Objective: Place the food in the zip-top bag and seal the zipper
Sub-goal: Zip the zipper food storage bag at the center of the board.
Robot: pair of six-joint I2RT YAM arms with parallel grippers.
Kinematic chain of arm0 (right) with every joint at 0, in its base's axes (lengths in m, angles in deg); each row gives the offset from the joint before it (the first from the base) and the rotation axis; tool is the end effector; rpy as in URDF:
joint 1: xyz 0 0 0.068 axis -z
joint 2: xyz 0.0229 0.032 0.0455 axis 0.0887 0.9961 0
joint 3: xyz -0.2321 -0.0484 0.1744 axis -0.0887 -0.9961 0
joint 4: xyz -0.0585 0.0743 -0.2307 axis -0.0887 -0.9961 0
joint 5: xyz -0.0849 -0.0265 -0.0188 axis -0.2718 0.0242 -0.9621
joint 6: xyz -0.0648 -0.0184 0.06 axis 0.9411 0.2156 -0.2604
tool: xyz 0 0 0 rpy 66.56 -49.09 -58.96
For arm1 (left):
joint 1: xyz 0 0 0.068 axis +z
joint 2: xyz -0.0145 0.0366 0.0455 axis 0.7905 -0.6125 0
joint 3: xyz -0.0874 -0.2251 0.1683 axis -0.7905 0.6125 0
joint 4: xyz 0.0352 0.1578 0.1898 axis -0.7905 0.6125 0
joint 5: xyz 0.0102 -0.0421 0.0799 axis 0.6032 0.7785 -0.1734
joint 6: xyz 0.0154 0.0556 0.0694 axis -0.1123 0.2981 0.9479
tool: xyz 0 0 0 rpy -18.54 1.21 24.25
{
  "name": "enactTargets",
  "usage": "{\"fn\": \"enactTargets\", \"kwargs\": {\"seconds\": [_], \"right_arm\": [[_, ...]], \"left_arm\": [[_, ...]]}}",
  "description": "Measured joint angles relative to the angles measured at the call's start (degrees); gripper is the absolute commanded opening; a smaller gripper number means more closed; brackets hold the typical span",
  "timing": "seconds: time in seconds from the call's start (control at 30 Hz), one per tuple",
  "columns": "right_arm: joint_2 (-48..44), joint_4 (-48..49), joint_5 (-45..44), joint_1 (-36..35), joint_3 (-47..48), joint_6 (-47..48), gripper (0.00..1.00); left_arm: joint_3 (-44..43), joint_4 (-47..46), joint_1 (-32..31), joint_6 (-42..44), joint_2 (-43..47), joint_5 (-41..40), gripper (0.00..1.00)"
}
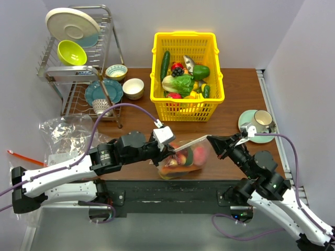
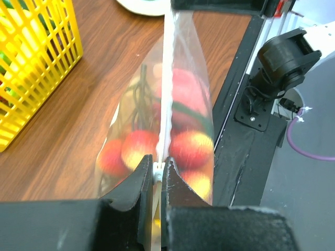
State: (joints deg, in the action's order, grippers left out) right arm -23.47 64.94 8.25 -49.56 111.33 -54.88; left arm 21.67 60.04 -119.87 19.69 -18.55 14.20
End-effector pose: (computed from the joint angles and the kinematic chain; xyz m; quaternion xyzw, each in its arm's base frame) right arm 0.0839 0.0644 0.3101 -0.0803 0.6781 0.3497 0.6414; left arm 0.0909 -0.2150 0.3436 0.3919 0.7206 -0.3477 0.4540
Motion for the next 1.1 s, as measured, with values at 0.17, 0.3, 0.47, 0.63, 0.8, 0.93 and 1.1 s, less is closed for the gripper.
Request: {"fn": "enactTargets", "kwargs": {"seconds": [0.17,0.3,0.47,0.63,0.8,0.93,1.1], "right_arm": [[0.3,-2.8,-5.0,0.0,2.1,3.5,0.0],[1.3,-4.4,-9.0,0.0,3.8,6.1,0.0],[3.0,-6.0,-14.5,0.3,5.6,10.0,0.0],[4.2,-6.6,-18.5,0.4,7.4,13.0,0.0],[4.8,-7.0,-20.2,0.5,7.6,14.0,0.0],[5.3,-7.1,-20.4,0.5,7.6,14.0,0.0],[7.0,-7.1,-19.6,0.5,7.6,13.5,0.0]], "left_arm": [[-0.7,2.8,0.0,0.0,-0.2,-1.1,0.0],[-1.7,5.5,0.0,-0.4,-1.2,-2.1,0.0],[-1.9,8.6,0.0,-0.5,-2.3,-3.4,0.0],[-2.4,10.8,0.0,-0.7,-3.0,-4.9,0.0],[-4.5,12.4,0.0,-1.6,-4.1,-7.4,0.0],[-5.7,14.3,0.0,-3.5,-5.4,-11.9,0.0],[-6.5,16.1,0.1,-6.6,-6.0,-18.9,0.0]]}}
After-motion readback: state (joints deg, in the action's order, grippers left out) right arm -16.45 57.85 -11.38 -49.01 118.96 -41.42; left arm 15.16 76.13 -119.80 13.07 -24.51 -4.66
